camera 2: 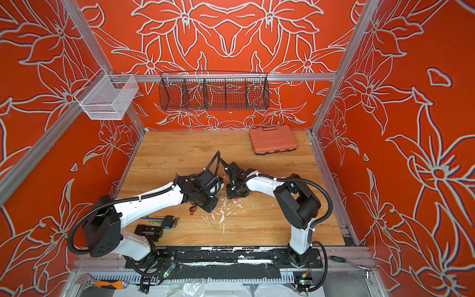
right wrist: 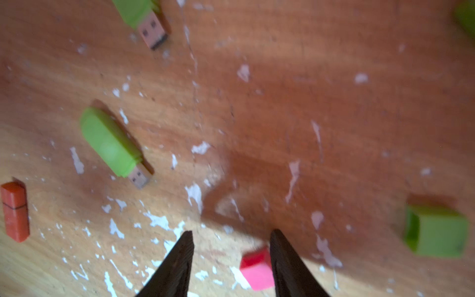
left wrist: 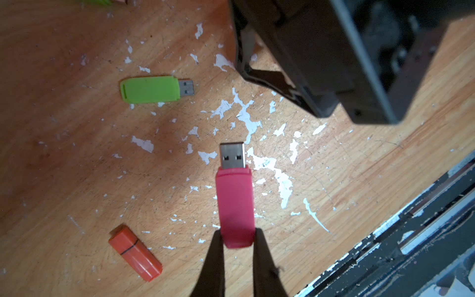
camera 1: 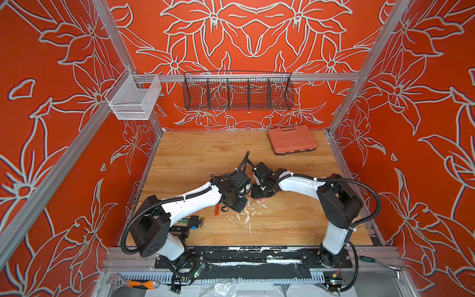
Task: Close the usb drive cover
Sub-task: Adjust the cover at the center of the board.
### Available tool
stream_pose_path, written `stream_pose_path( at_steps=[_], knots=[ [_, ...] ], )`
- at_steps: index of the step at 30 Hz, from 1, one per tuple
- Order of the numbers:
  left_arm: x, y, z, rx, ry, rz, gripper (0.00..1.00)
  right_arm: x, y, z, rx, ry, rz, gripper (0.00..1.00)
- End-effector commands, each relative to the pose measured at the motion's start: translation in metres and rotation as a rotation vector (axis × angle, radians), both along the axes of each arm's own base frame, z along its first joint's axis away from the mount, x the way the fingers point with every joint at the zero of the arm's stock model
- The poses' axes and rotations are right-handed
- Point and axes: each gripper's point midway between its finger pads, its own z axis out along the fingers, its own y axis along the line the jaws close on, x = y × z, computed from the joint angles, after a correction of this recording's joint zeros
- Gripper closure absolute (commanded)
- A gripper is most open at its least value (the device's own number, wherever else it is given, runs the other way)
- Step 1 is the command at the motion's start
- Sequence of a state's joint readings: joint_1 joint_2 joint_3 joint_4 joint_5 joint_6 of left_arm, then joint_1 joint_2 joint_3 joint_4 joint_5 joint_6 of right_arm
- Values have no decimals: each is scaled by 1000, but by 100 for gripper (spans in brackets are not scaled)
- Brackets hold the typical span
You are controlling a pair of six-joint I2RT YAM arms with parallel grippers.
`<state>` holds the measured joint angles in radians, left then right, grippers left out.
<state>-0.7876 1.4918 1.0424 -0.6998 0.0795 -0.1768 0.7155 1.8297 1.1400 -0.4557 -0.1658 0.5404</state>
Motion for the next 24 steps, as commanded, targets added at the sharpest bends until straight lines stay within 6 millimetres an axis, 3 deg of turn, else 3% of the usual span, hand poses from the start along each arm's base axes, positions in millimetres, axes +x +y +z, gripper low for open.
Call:
stream_pose_path(
  at_steps=[1, 6, 11, 17, 24],
  knots=[
    [-4, 7, 5, 7, -17, 11, 92, -4, -2, -22, -56, 31, 23, 49],
    [-5, 8, 7, 4, -17, 16, 92, 4, 8, -14, -44, 21, 49, 50],
    [-5, 10, 10, 3, -25, 24, 91, -20, 11, -12, 7, 75, 58, 51],
    [-4, 10, 10, 4, -30, 25, 91, -53, 0, -20, -55, 133, 78, 51],
    [-5, 10, 8, 11, -23, 26, 91, -58, -28, -21, -157, 117, 16, 50]
  ],
)
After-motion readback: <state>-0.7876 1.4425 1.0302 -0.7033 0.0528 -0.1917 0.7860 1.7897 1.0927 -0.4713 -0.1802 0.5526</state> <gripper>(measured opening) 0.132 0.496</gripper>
